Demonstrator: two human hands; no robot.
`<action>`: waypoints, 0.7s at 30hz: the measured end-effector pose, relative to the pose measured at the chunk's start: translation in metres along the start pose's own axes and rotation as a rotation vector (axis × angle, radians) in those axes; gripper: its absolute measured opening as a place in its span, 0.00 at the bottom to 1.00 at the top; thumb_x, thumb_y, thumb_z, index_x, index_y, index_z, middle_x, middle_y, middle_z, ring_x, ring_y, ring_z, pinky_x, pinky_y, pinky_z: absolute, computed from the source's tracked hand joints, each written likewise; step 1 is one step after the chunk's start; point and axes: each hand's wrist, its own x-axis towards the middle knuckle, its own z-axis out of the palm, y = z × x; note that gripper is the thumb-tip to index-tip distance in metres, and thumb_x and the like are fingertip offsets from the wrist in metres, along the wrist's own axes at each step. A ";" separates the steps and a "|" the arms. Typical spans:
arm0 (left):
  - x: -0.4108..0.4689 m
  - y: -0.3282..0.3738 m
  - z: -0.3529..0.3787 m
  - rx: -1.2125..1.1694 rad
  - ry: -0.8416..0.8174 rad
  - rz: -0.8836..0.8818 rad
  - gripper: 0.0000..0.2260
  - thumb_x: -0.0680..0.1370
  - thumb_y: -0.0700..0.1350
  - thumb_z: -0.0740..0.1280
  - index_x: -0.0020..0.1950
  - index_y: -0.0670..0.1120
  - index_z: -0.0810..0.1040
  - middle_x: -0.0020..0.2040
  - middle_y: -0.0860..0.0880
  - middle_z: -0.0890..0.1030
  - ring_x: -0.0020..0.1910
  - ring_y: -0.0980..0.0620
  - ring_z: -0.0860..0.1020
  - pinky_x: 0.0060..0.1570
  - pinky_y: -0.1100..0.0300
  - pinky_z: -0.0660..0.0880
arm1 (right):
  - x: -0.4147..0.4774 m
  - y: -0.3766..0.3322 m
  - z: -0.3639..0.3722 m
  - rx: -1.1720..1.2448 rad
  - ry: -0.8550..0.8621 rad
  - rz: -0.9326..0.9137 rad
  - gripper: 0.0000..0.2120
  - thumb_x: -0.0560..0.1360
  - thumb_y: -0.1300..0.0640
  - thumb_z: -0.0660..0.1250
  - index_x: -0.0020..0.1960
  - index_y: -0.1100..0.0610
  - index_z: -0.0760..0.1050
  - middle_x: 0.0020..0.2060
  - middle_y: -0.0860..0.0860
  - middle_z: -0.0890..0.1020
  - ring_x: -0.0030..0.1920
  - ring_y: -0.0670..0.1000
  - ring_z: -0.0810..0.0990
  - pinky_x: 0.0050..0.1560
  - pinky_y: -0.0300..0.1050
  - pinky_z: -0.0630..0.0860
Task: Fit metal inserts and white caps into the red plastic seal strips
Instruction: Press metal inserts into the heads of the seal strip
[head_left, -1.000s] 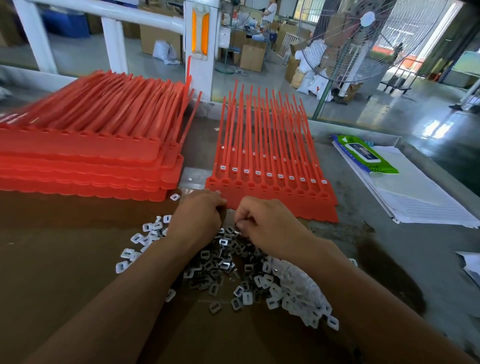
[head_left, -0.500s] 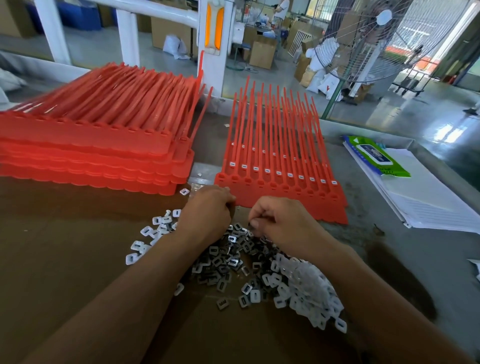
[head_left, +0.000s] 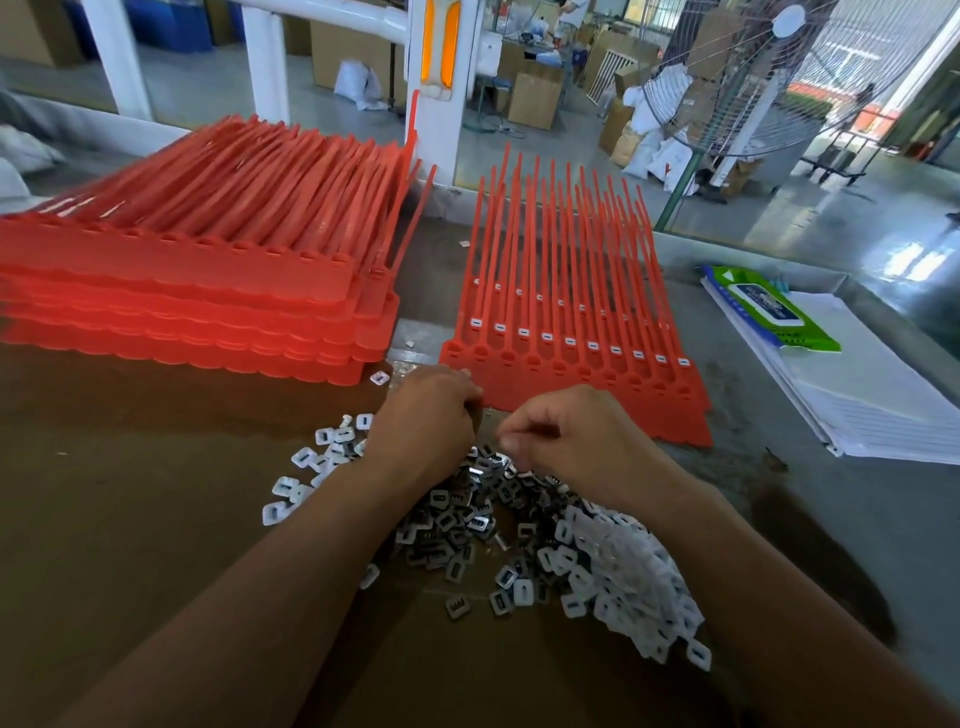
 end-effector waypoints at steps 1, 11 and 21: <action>0.000 0.000 0.000 -0.003 0.003 0.000 0.18 0.72 0.35 0.60 0.60 0.44 0.76 0.66 0.47 0.72 0.66 0.50 0.67 0.66 0.57 0.62 | 0.001 0.001 0.000 -0.012 0.007 -0.005 0.04 0.73 0.59 0.68 0.43 0.52 0.81 0.35 0.47 0.83 0.37 0.42 0.80 0.41 0.35 0.77; -0.004 0.002 0.000 -0.006 0.084 0.034 0.13 0.73 0.37 0.60 0.53 0.41 0.80 0.59 0.45 0.77 0.59 0.48 0.72 0.55 0.63 0.64 | 0.061 0.006 -0.010 0.032 0.225 0.115 0.11 0.75 0.64 0.63 0.36 0.54 0.75 0.34 0.50 0.81 0.33 0.43 0.80 0.40 0.37 0.79; -0.002 0.001 0.002 0.022 0.060 0.024 0.16 0.71 0.35 0.59 0.55 0.44 0.79 0.58 0.48 0.77 0.58 0.48 0.73 0.54 0.58 0.68 | 0.118 0.004 0.020 -0.108 0.183 0.110 0.09 0.73 0.64 0.63 0.37 0.62 0.78 0.43 0.56 0.82 0.43 0.53 0.79 0.43 0.41 0.69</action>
